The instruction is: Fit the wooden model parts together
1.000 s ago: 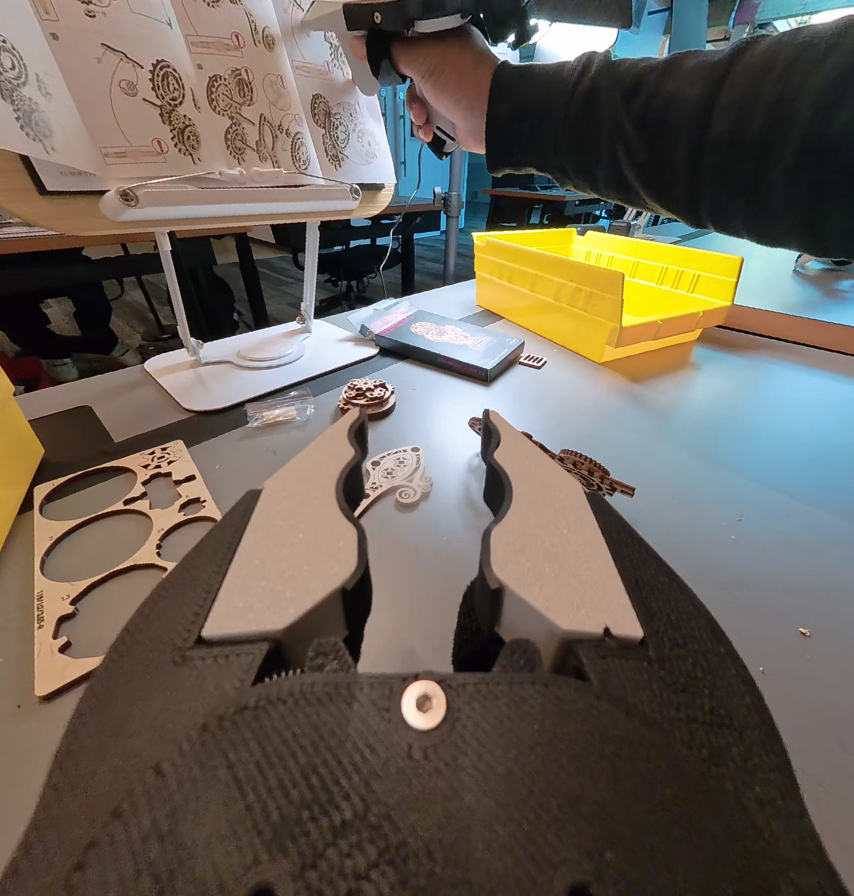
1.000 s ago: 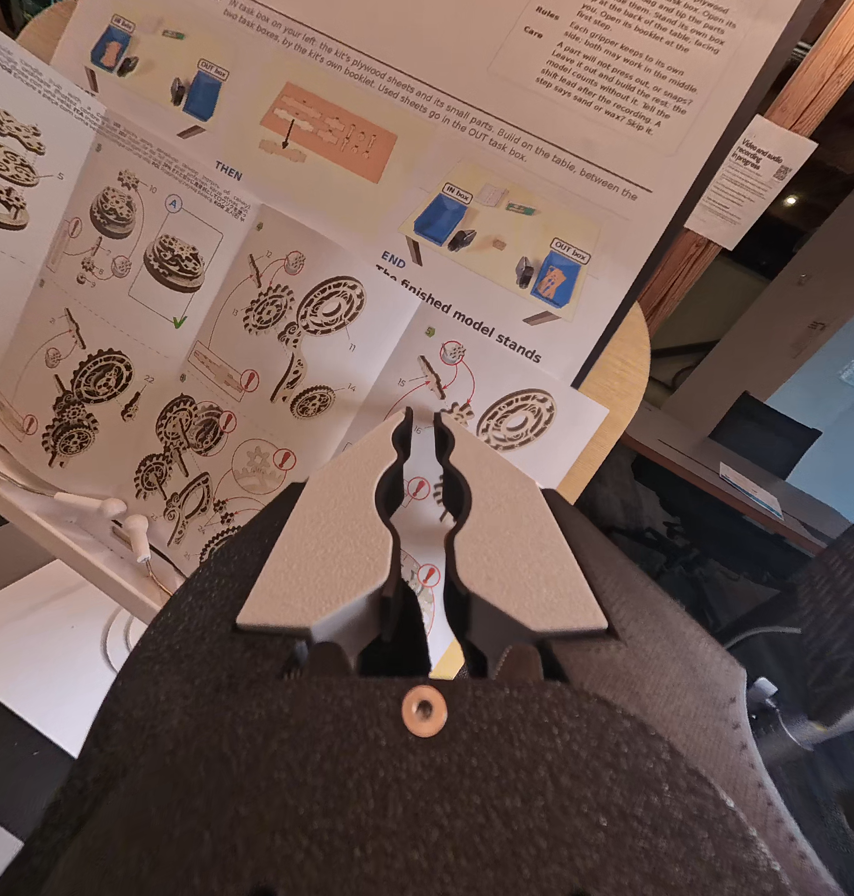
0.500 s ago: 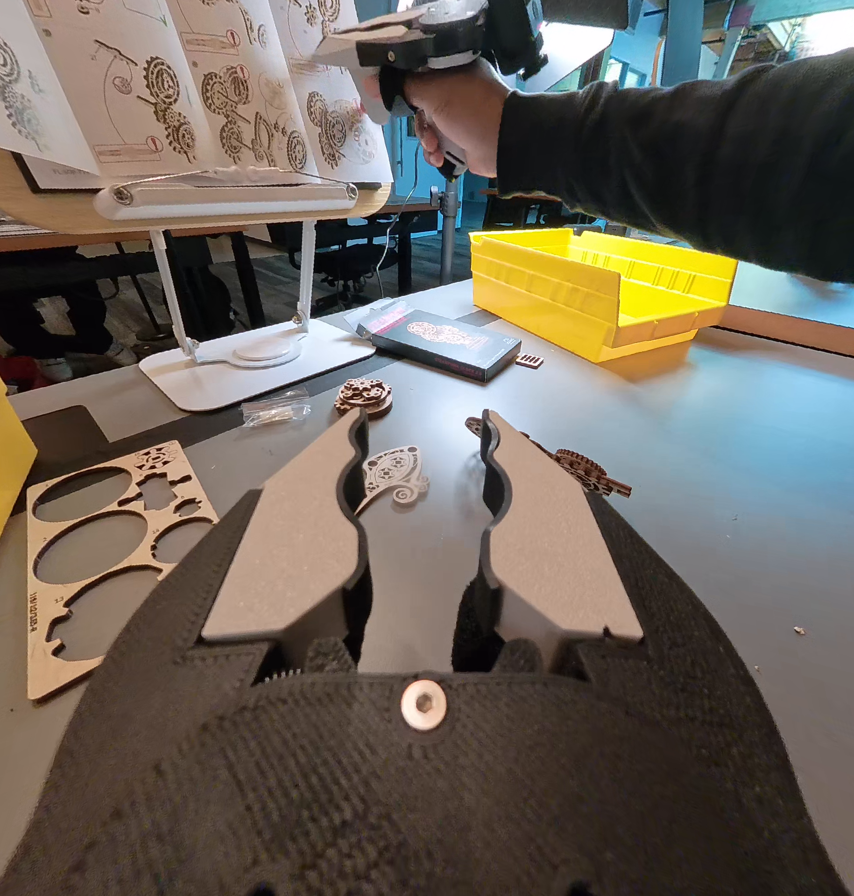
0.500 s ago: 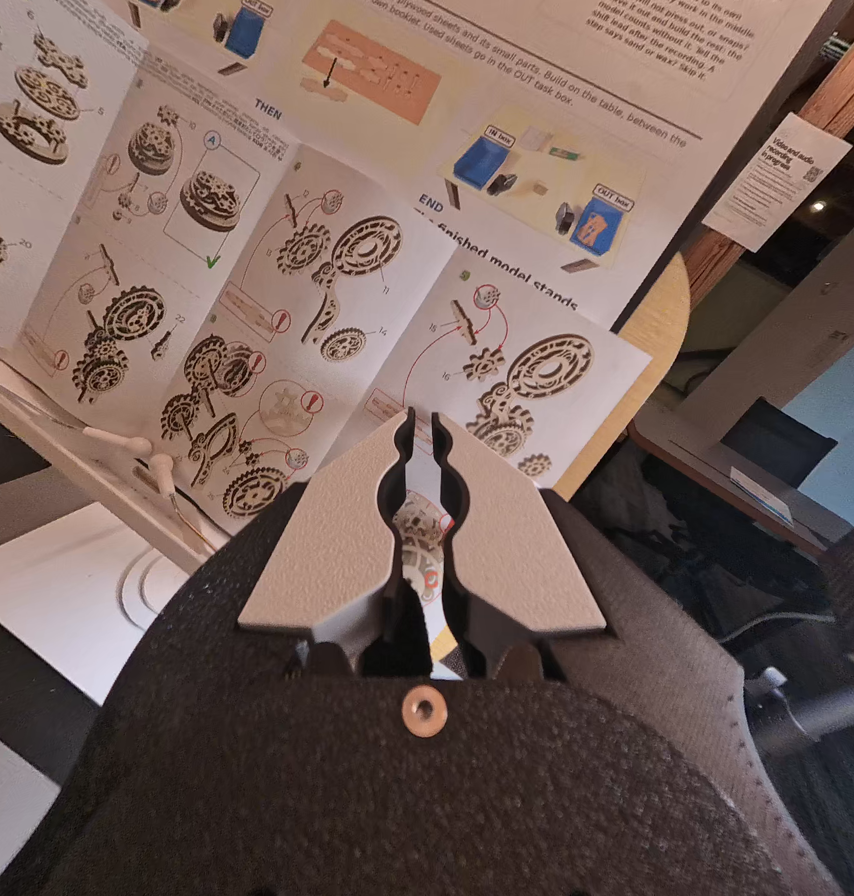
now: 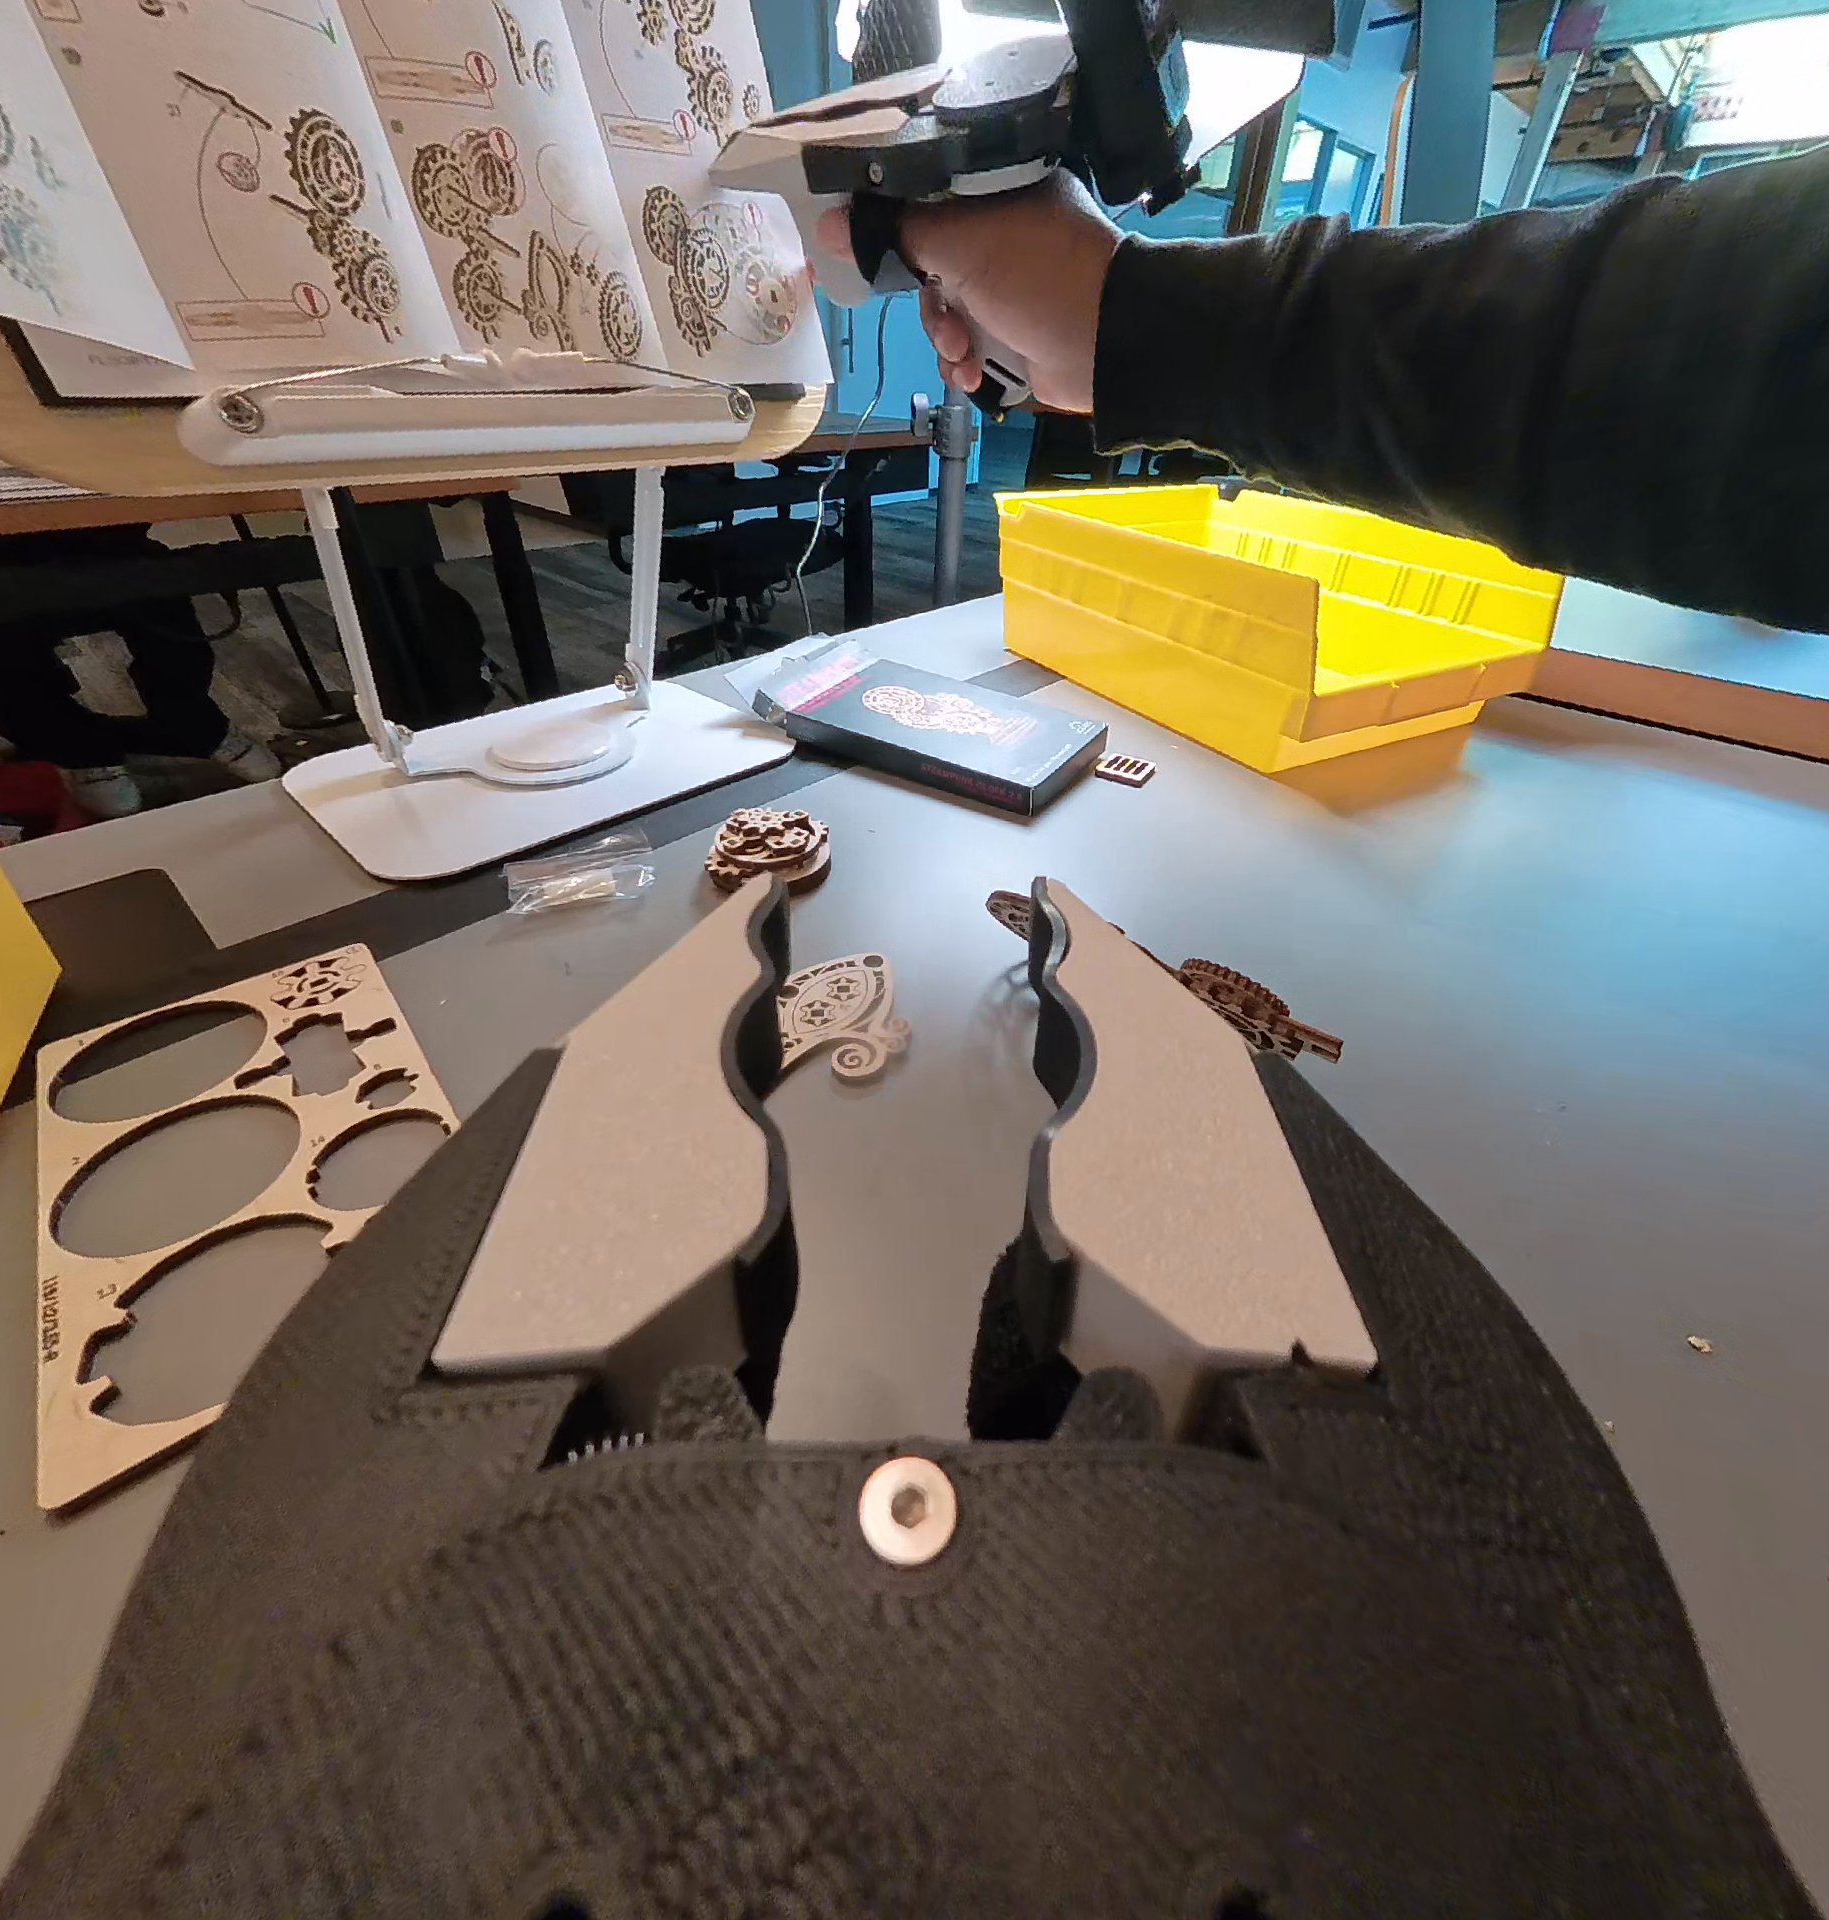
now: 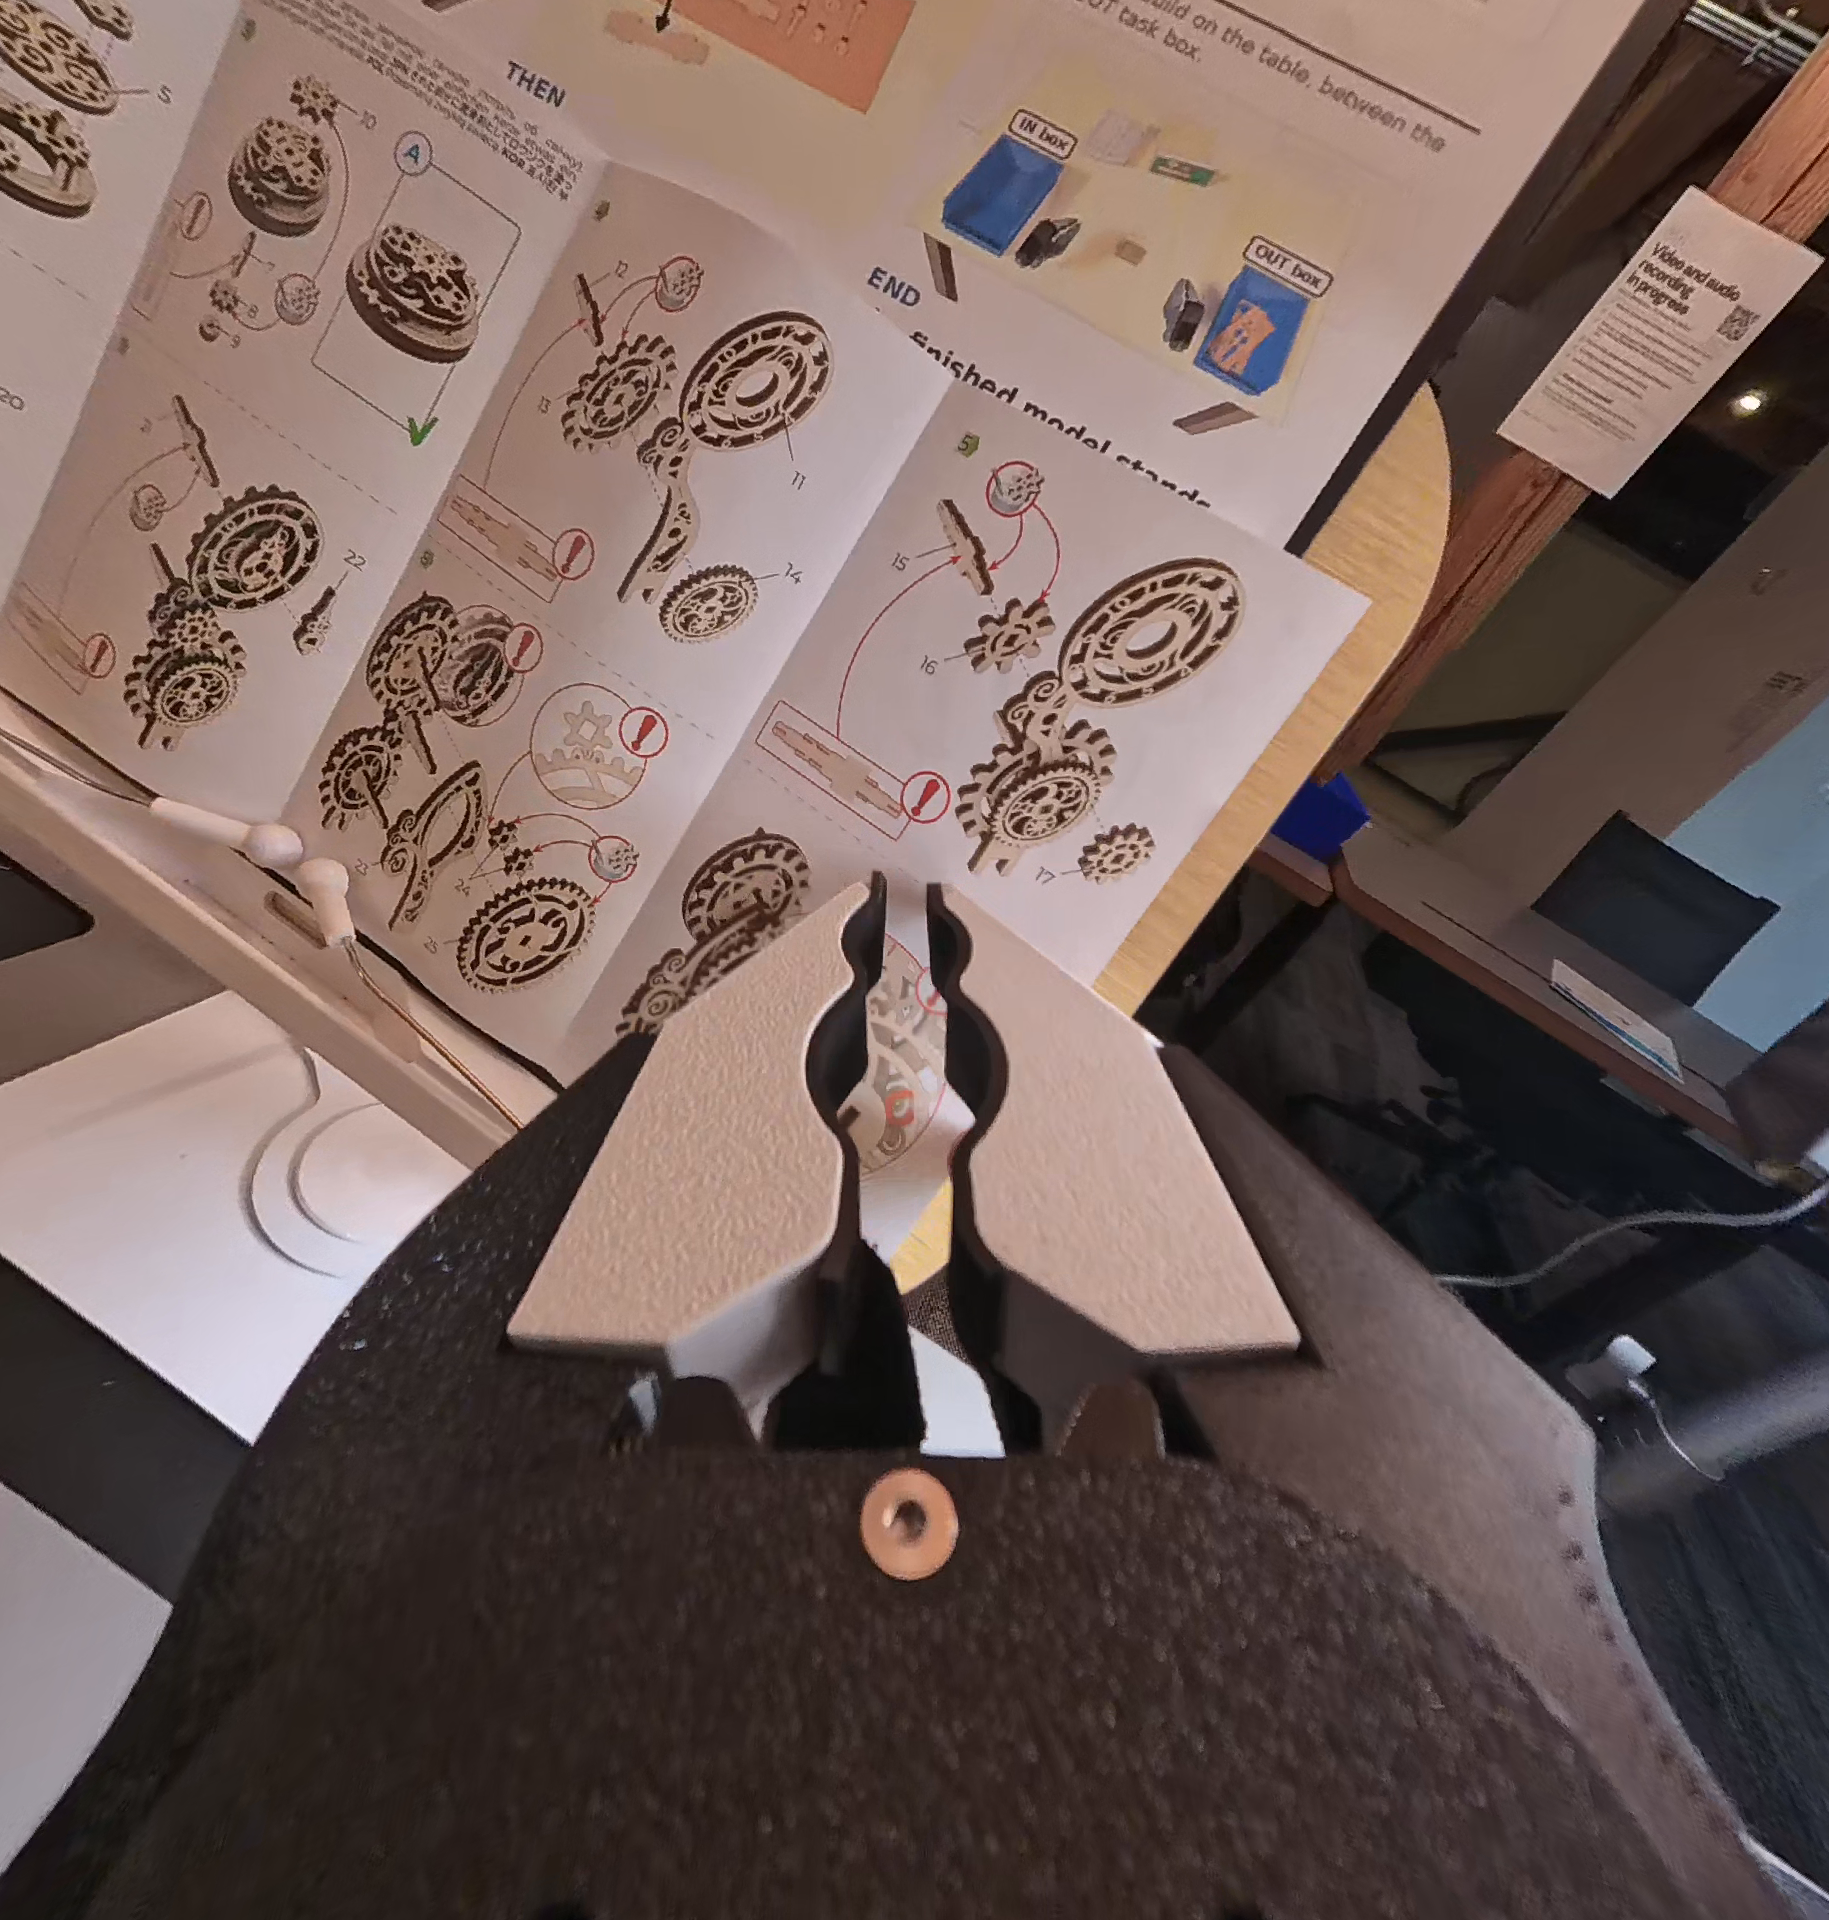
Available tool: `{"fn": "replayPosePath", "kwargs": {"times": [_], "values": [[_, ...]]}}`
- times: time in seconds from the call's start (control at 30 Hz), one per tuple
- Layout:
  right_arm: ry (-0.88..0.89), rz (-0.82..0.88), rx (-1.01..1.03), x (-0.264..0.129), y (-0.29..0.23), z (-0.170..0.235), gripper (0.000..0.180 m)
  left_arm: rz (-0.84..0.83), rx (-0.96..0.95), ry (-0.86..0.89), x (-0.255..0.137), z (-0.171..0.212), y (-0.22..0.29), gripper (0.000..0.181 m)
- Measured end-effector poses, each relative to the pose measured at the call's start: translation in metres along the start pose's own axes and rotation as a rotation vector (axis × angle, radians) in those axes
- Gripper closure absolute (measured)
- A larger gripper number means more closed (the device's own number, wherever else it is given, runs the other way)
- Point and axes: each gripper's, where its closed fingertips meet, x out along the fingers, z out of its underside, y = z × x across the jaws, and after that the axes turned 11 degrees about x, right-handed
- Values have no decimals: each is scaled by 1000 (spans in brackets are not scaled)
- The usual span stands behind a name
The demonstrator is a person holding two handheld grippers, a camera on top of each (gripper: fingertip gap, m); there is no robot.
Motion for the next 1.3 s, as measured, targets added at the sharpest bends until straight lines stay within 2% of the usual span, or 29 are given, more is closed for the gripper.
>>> {"fn": "replayPosePath", "kwargs": {"times": [0.5, 1.03, 1.3], "values": [[5, 27, 3, -6, 14, -4, 171, 1, 3, -2, 1, 0, 1, 136], [19, 14, -12, 0, 3, -14, 171, 1, 3, -2, 0, 0, 0, 136], [49, 78, -23, -3, 13, -27, 173, 0, 2, -2, 0, 0, 0, 136]]}}
